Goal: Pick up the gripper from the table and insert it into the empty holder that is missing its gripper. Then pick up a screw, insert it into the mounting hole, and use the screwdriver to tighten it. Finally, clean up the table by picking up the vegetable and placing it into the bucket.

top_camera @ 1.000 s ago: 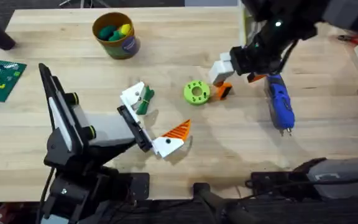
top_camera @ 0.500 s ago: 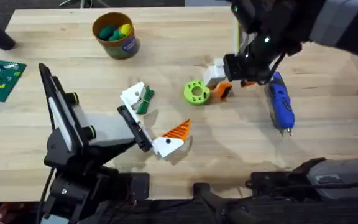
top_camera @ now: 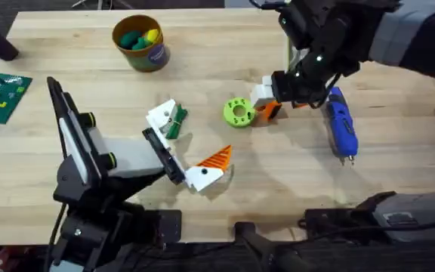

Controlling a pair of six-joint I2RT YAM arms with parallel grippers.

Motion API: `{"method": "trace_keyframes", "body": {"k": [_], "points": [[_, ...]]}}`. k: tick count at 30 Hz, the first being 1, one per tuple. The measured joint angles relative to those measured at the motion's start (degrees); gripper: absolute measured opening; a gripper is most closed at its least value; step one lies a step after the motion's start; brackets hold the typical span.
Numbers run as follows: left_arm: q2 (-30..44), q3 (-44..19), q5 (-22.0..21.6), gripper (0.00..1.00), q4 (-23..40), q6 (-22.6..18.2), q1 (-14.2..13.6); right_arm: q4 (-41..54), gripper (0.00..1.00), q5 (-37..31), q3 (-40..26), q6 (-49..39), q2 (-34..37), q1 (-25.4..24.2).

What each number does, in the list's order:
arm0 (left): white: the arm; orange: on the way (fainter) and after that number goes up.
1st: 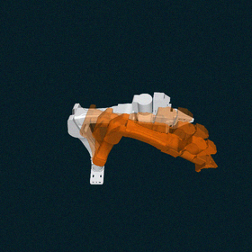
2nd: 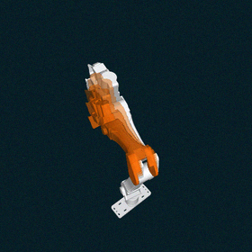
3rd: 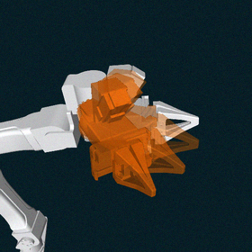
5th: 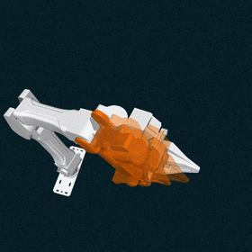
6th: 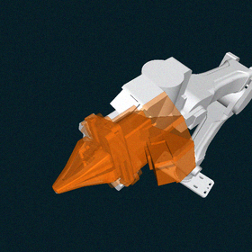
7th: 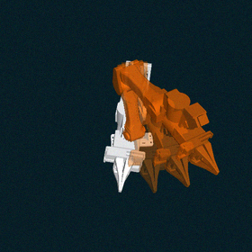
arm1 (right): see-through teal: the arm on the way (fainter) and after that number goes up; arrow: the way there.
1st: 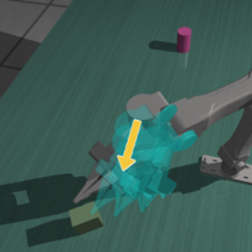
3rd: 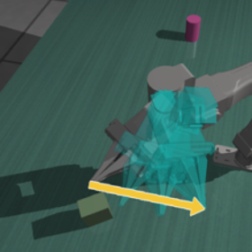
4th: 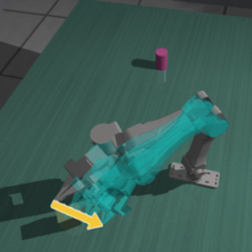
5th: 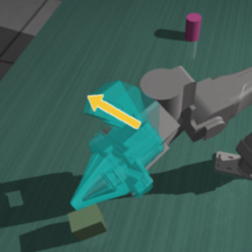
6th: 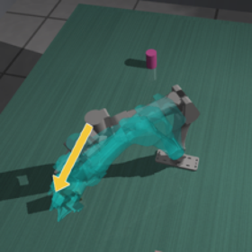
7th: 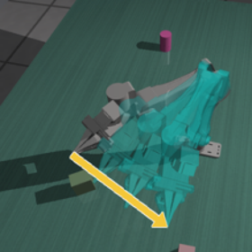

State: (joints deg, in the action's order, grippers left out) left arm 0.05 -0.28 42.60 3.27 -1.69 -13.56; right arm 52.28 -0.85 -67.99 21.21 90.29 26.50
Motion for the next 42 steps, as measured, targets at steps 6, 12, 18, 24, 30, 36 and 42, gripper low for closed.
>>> {"method": "trace_keyframes", "body": {"k": [6, 12, 18, 24, 30, 36, 42], "points": [[0.0, 0.0, 0.0, 0.986, 0.0, 0.0, 0.0, -0.1, 0.781, 0.0, 0.0, 0.2, 0.0, 0.0], [0.0, 0.0, 0.0, 0.986, 0.0, 0.0, 0.0, 0.0, 0.544, -0.2, 0.0, 0.4, 0.0, 0.0], [0.0, 0.0, 0.0, 0.986, 0.0, 0.0, 0.0, 0.0, 0.317, -0.4, 0.1, 0.2, 0.0, 0.0], [0.0, 0.0, 0.0, 0.986, 0.0, 0.0, 0.0, 0.0, 0.02, -0.4, 0.1, 0.4, 0.0, 0.0], [0.0, 0.0, 0.0, 0.986, 0.0, 0.0, 0.0, 0.0, 0.019, -0.4, 0.1, 0.4, 0.0, 0.0], [0.0, 0.0, 0.0, 0.986, 0.0, 0.0, 0.0, 0.0, 0.019, -0.4, 0.1, 0.4, 0.0, 0.0], [0.0, 0.0, 0.0, 0.986, 0.0, 0.0, 0.0, 4.3, 0.018, -0.4, -1.2, 0.0, 0.1, 0.0]]}}
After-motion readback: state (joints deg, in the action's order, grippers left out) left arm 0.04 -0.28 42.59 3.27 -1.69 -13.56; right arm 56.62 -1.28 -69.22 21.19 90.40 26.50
